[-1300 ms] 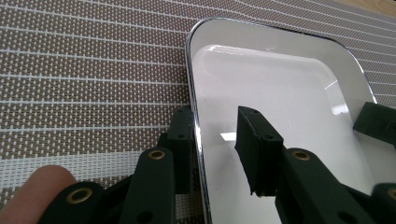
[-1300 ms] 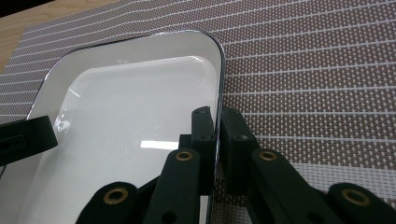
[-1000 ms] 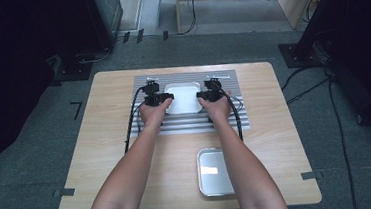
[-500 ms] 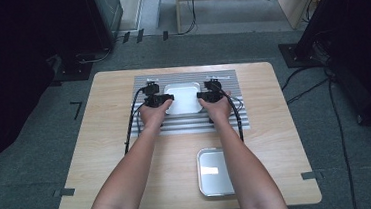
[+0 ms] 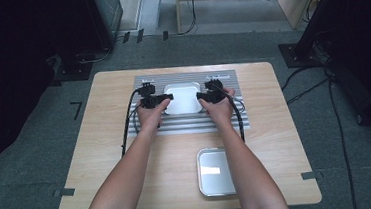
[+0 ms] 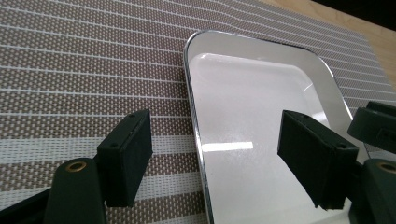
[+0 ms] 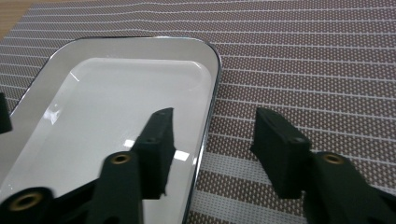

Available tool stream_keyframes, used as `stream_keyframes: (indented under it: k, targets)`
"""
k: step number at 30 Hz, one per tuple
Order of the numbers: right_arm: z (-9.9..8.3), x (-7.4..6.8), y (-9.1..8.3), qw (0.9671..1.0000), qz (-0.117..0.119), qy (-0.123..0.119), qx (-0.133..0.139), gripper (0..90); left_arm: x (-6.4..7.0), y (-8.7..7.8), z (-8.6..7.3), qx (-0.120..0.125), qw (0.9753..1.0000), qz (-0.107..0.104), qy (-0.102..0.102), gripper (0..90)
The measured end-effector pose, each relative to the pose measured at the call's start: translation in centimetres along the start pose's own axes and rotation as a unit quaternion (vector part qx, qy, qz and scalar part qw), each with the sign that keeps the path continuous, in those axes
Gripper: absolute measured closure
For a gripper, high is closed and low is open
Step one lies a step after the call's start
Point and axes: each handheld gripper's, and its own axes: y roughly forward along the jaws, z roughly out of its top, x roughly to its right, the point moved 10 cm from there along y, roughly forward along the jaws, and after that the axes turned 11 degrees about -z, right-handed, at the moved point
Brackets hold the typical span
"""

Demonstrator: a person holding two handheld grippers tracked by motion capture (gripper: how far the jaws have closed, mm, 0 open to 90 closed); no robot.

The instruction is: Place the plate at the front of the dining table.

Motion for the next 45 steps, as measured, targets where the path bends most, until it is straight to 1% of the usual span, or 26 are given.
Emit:
stream_keyframes:
  k: [2, 3, 4, 6, 7, 8, 9, 10, 13, 15, 16, 17, 21, 23, 26, 27, 28, 29, 31, 34, 36, 37, 38, 40, 44, 45]
  targets:
    - [0.1, 0.2, -0.3, 1.0, 0.001, -0.001, 0.001, 36.0, 0.1, -0.7, 0.2, 0.011, 0.9999, -0.006, 0.0, 26.0]
    - [0.1, 0.2, -0.3, 1.0, 0.001, -0.001, 0.001, 36.0, 0.1, -0.7, 0.2, 0.011, 0.9999, -0.006, 0.0, 26.0]
    - [0.1, 0.3, -0.6, 1.0, 0.001, -0.001, 0.004, 34.4, 0.2, -1.1, 0.3, 0.016, 0.9998, -0.009, -0.001, 25.9]
    - [0.0, 0.3, -1.0, 0.9999, -0.005, -0.014, 0.006, 34.1, 0.3, -1.3, 0.3, 0.019, 0.9997, -0.011, -0.003, 25.2]
    - [0.0, 0.3, -1.0, 0.9999, -0.005, -0.014, 0.006, 34.1, 0.4, -1.4, 0.3, 0.021, 0.9997, -0.013, -0.001, 25.2]
    - [-0.1, 0.2, -1.4, 0.9995, -0.016, -0.023, 0.016, 33.8, 0.5, -1.6, 0.3, 0.021, 0.9997, -0.013, 0.001, 24.3]
    - [-0.1, 0.1, -1.5, 0.9995, -0.015, -0.023, 0.017, 33.2, 0.6, -1.7, 0.2, 0.02, 0.9997, -0.014, 0.005, 23.6]
    - [-0.1, 0.0, -1.7, 0.9995, -0.012, -0.021, 0.017, 32.4, 1.0, -2.0, 0.2, 0.021, 0.9995, -0.02, 0.008, 22.8]
    - [-0.1, 0.0, -2.0, 0.9994, -0.017, -0.021, 0.019, 32.1, 1.3, -2.4, 0.2, 0.024, 0.9993, -0.026, 0.01, 20.8]
    - [-0.1, 0.0, -2.2, 0.9994, -0.025, -0.016, 0.017, 31.9, 1.5, -2.8, 0.1, 0.025, 0.9991, -0.03, 0.015, 20.2]
    - [-0.1, 0.3, -2.4, 0.9985, -0.045, -0.024, 0.023, 31.7, 1.5, -3.1, 0.1, 0.026, 0.9991, -0.029, 0.017, 20.0]
    - [-0.1, 0.4, -2.6, 0.9982, -0.046, -0.028, 0.026, 30.1, 1.6, -3.6, 0.2, 0.03, 0.9989, -0.028, 0.022, 19.6]
    - [-0.1, 0.5, -3.2, 0.998, -0.041, -0.029, 0.039, 26.2, 1.8, -4.3, 0.3, 0.035, 0.9986, -0.033, 0.022, 19.1]
    - [-0.3, 1.0, -3.7, 0.998, -0.041, -0.021, 0.043, 24.1, 1.9, -4.7, 0.1, 0.032, 0.9985, -0.033, 0.028, 18.7]
    - [-0.8, 1.3, -3.9, 0.9987, -0.034, -0.011, 0.037, 23.2, 1.8, -5.3, -0.1, 0.038, 0.9982, -0.033, 0.034, 18.3]
    - [-0.8, 1.3, -3.9, 0.9987, -0.034, -0.011, 0.037, 23.2, 1.7, -5.4, -0.2, 0.041, 0.9981, -0.028, 0.037, 18.3]
    - [-1.2, 1.6, -4.0, 0.999, -0.032, -0.009, 0.03, 22.9, 1.4, -5.8, -0.4, 0.044, 0.9978, -0.022, 0.045, 18.3]
    - [-1.4, 1.8, -4.0, 0.9991, -0.031, -0.007, 0.028, 23.0, 1.2, -5.9, -0.5, 0.047, 0.9977, -0.016, 0.047, 18.3]
    - [-1.8, 2.1, -4.1, 0.9992, -0.031, -0.008, 0.025, 23.3, 0.9, -6.2, -0.7, 0.05, 0.9975, -0.015, 0.048, 18.4]
    - [-2.2, 2.5, -4.3, 0.999, -0.034, -0.012, 0.026, 23.3, 0.6, -6.4, -1.1, 0.046, 0.9974, -0.011, 0.053, 18.4]
    - [-2.3, 2.5, -4.4, 0.9991, -0.031, -0.013, 0.026, 23.2, 0.5, -6.5, -1.3, 0.044, 0.9973, -0.008, 0.057, 18.4]
    - [-2.3, 2.7, -4.6, 0.9991, -0.029, -0.013, 0.029, 23.5, 0.5, -6.6, -1.6, 0.04, 0.9971, -0.004, 0.065, 18.4]
    - [-2.3, 2.7, -4.6, 0.9991, -0.029, -0.013, 0.029, 23.5, 0.5, -6.6, -1.6, 0.04, 0.9971, -0.004, 0.065, 18.4]
    - [-2.5, 3.0, -5.0, 0.999, -0.028, -0.019, 0.029, 23.5, 0.7, -6.8, -2.1, 0.037, 0.9964, -0.003, 0.077, 18.3]
    - [-2.6, 3.1, -5.4, 0.9988, -0.027, -0.026, 0.031, 23.5, 0.7, -7.1, -2.4, 0.039, 0.9963, -0.01, 0.076, 18.3]
    - [-2.8, 3.2, -5.6, 0.9985, -0.027, -0.034, 0.032, 23.4, 0.7, -7.2, -2.5, 0.04, 0.9964, -0.011, 0.074, 18.3]
